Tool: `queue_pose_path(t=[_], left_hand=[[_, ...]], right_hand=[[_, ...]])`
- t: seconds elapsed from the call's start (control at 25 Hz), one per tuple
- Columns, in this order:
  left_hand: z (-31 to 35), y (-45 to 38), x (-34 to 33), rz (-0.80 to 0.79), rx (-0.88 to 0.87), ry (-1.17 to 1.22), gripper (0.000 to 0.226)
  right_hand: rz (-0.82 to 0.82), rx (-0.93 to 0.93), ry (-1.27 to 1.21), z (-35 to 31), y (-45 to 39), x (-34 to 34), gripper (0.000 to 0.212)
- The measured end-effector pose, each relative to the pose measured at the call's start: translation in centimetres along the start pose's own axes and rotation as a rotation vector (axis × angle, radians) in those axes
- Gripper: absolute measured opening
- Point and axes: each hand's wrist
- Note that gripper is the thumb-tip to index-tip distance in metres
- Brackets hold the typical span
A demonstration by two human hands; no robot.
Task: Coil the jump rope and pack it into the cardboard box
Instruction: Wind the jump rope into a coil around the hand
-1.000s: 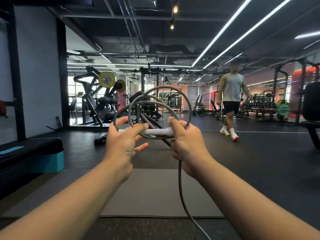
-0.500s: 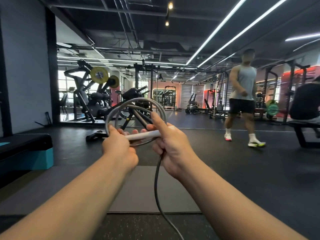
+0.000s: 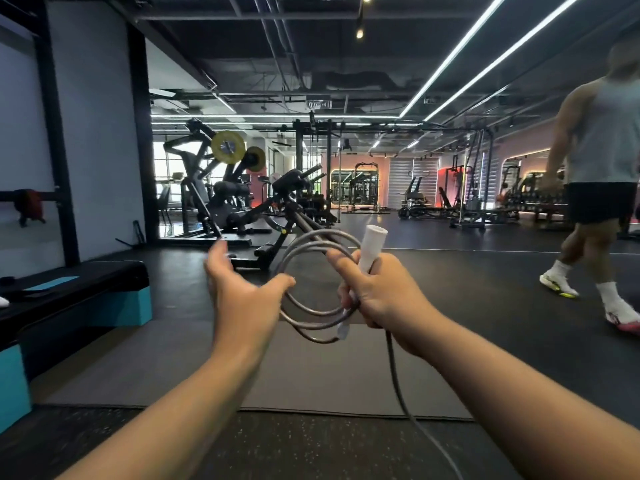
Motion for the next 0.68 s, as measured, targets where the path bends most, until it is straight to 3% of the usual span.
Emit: queue_pose_path(t=[0.04,0.12,0.16,0.2,0.24,0.32,0.48,0.6,0.68], left_hand=[[1.1,-0.8,0.6,-0.065,-0.397,-0.214,0.090],[4.3,-2.7,0.8,-0.380,-1.066,-0.643,0.090],[5.8,-3.5,0.2,-0.580,-1.229,-0.874,0.090],[6.8,-4.1,-0.7,-0.758,-1.271,-1.083,0.089],[7.2,-4.5,-1.8,-0.886,-1.263,-1.230,0.085],[7.2,-4.8,-3.4,-0.968,-1.164,-1.388,0.062],[6.8,-6.3,-3.7,-1.114,-0.864,-1.380,0.006],[6.2,-6.2,-2.3,-1.190,-0.701,-1.276,0.017],[5.8,-5.8,-2.2,-1.201,-0.635,-1.262,0.010]], right_hand=[[-0.018,0.029,0.165,0.1,-0.5,0.4,0.048],[-0.064,0.049,0.427,0.1,-1.3,1.0,0.040],[-0.082,0.062,0.540,-0.2,-1.5,1.1,0.034],[-0.104,0.090,0.650,-0.6,-1.7,1.1,0.027],[-0.123,0.129,0.746,-1.1,-1.7,1.0,0.021],[-0.174,0.159,0.817,-2.1,-1.4,0.7,0.015],[-0.240,0.145,0.764,-2.1,-1.5,1.5,0.021],[-0.251,0.127,0.786,-1.6,-1.5,3.0,0.033],[-0.264,0.187,0.880,-1.3,-1.4,2.9,0.039]])
Point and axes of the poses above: each hand's wrist, its own y-axis away from the middle knuckle, its own x-axis out of the back of the hand, z = x × y, and after that the axes turned 11 degrees about -x, right-handed
